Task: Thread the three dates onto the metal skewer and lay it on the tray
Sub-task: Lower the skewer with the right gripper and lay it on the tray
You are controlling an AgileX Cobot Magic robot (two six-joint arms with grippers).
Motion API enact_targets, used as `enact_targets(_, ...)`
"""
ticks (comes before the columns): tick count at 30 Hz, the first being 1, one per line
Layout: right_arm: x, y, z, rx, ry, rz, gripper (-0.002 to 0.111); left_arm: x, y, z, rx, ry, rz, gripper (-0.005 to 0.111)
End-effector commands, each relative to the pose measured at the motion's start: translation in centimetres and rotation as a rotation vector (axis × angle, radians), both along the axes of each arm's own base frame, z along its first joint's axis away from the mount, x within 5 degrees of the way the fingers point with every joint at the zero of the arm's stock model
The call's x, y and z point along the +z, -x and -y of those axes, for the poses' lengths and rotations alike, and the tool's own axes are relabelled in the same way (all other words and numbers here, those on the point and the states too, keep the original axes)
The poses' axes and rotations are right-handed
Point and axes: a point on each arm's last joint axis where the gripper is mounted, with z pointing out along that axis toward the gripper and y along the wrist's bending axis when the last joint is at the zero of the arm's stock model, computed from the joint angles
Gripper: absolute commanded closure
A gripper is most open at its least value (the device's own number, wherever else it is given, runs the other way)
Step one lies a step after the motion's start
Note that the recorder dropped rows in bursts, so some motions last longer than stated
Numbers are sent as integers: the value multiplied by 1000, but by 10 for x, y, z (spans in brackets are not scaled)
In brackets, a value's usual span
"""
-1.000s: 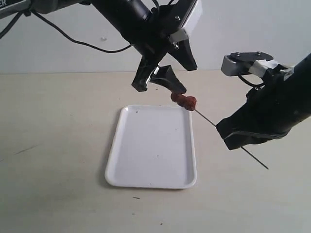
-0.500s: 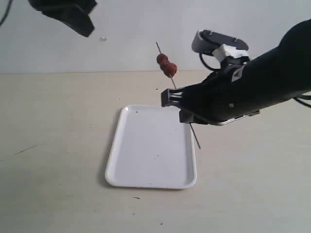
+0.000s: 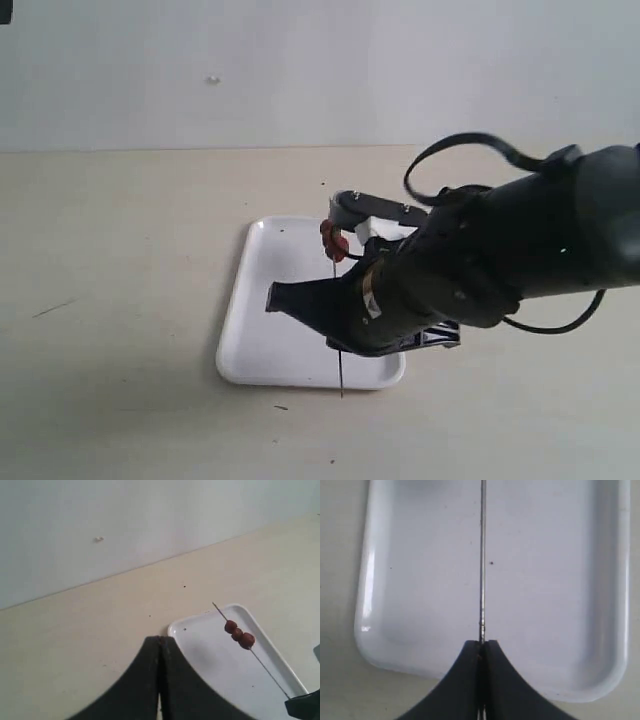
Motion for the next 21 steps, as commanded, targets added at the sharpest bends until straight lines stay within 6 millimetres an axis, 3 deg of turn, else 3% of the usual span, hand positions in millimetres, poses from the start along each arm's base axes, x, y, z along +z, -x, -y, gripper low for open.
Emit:
enact_targets(1,-12,-5,-8,-20,-38,19,108,-19,2,0,22,34,-16,107)
enact_targets(11,-36,-8,-11,-23,-33,4,108,-21,3,0,23,30,-22,107)
enact_targets(21,-34,-13,-14,11,-18,29,108,-22,3,0,20,28,-30,107)
